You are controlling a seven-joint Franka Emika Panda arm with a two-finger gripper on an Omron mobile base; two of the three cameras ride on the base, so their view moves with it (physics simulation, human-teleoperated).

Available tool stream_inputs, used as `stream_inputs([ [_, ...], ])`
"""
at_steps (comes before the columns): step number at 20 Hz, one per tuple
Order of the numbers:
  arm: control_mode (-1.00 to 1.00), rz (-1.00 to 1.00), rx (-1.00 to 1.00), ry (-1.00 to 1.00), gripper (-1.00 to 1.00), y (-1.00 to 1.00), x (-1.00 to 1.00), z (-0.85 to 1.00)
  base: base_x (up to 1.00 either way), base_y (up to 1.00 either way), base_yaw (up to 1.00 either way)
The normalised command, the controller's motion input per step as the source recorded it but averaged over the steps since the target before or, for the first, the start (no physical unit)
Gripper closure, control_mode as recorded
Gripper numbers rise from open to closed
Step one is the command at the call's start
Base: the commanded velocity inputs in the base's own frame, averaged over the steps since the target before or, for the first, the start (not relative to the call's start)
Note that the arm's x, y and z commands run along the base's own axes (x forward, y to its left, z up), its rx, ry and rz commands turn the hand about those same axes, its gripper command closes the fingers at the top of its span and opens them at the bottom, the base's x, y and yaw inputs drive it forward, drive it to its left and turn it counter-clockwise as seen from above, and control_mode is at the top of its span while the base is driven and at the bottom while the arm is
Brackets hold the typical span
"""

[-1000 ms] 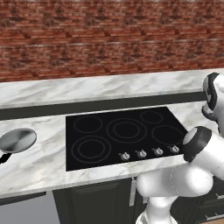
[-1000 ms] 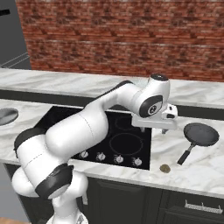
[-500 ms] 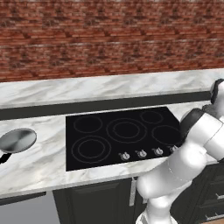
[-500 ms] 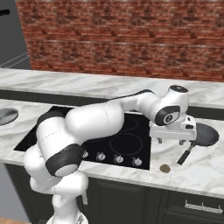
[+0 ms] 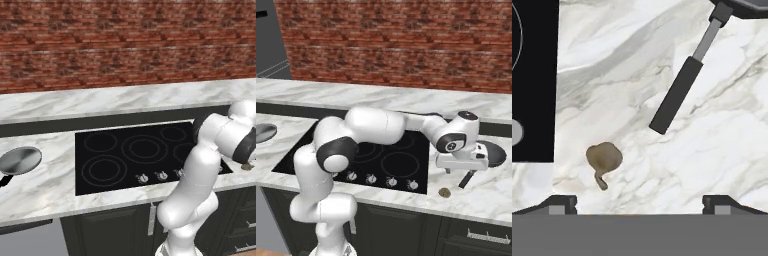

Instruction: Place both pans onto different burners. Then place the garlic and the shrimp on different pans.

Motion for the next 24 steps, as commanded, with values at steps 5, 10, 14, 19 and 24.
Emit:
stream_inputs([
  [5, -1.00, -0.01, 0.00, 0.00, -1.00, -0.03, 0.45, -0.27, 0.00, 0.00, 0.00],
  [10, -1.00, -0.02, 0.04, 0.00, -1.00, -0.21, 0.37, -0.27, 0.00, 0.00, 0.00],
  [14, -1.00, -0.04, 0.06, 0.02, -1.00, -0.27, 0.27, -0.22, 0.00, 0.00, 0.00],
  [19, -1.00, -0.04, 0.03, 0.04, -1.00, -0.20, 0.26, -0.11, 0.00, 0.00, 0.00],
  [24, -1.00, -0.03, 0.00, 0.06, -1.00, -0.04, 0.18, -0.16, 0.00, 0.00, 0.00],
])
